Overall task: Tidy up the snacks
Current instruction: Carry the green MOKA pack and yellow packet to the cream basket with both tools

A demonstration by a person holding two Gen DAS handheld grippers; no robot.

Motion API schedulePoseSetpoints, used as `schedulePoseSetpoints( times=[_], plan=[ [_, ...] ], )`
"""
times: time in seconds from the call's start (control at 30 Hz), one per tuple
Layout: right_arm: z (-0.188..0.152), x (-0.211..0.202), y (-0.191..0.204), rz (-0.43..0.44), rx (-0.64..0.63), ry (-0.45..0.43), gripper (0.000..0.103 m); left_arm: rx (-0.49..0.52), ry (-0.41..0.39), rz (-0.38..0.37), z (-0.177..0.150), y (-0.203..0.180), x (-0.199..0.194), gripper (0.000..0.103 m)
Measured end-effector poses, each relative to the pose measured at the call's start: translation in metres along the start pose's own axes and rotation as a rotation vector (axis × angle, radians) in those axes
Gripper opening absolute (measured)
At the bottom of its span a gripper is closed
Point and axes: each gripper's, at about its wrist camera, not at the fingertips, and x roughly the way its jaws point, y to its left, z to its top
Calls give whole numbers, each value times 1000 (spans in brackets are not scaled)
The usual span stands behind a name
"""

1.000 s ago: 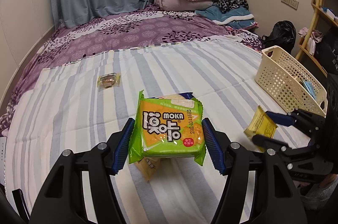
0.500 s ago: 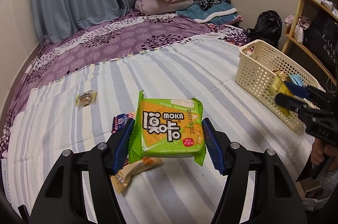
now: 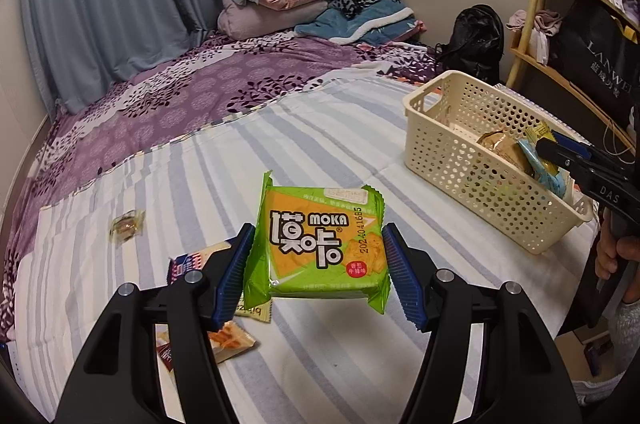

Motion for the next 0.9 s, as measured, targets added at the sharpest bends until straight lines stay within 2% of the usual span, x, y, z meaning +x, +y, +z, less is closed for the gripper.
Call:
schedulePoseSetpoints(
  times=[0.4,0.47,0.53,0.77,0.9],
  plan=[
    [-7,-3,-46,-80,68,-4,58,55,5,-33,18,-29,9,66],
    [-9,-2,-50,-77,84,2,62,63,6,-37,20,-33,10,66],
    [-10,-1,-55,-77,106,4,75,72,6,-45,23,-37,12,66],
    [-10,-5,-67,-97,140,-17,75,104,-4,-76,37,-58,16,66],
    [-12,-7,-72,-105,156,-28,75,115,-11,-120,51,-76,22,66]
  ],
)
